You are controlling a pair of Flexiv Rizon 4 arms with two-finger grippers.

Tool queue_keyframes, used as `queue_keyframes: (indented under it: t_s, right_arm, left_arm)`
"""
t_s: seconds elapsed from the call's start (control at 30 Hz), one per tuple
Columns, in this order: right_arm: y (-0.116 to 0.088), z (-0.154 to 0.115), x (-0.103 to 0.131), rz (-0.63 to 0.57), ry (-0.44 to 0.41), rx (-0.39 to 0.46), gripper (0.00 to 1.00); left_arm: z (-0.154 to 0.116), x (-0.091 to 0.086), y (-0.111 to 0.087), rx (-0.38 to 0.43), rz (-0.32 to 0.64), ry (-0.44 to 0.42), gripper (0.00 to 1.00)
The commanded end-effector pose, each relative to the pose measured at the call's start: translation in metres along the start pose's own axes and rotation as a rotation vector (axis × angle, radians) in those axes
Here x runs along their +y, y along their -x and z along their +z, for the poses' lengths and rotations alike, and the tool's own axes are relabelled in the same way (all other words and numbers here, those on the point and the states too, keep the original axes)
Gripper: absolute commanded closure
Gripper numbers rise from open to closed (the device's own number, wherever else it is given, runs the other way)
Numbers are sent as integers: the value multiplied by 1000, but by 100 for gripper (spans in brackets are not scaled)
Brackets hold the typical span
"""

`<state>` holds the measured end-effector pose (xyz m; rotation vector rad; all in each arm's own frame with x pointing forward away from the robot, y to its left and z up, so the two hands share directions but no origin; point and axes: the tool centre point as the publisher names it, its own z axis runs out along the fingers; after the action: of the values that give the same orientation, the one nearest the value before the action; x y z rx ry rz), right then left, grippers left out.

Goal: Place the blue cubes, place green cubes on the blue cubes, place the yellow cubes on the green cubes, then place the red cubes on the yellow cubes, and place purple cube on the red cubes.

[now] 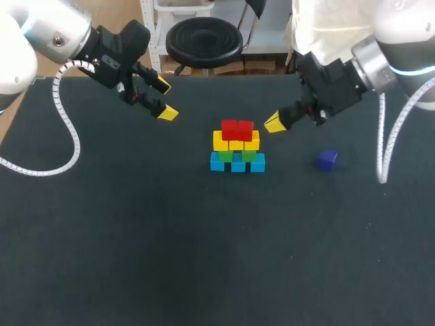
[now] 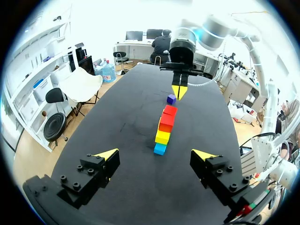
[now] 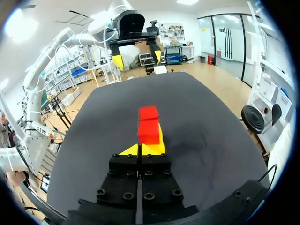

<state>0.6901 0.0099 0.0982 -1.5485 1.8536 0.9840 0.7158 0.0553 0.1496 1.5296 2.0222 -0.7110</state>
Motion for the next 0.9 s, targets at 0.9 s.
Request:
queue_keyframes:
  t_s: [0.9]
  right_arm:
    - [6,26,-25,-9,87,31,100]
  left_arm:
    - [0,0,-1,-5,3,0,0]
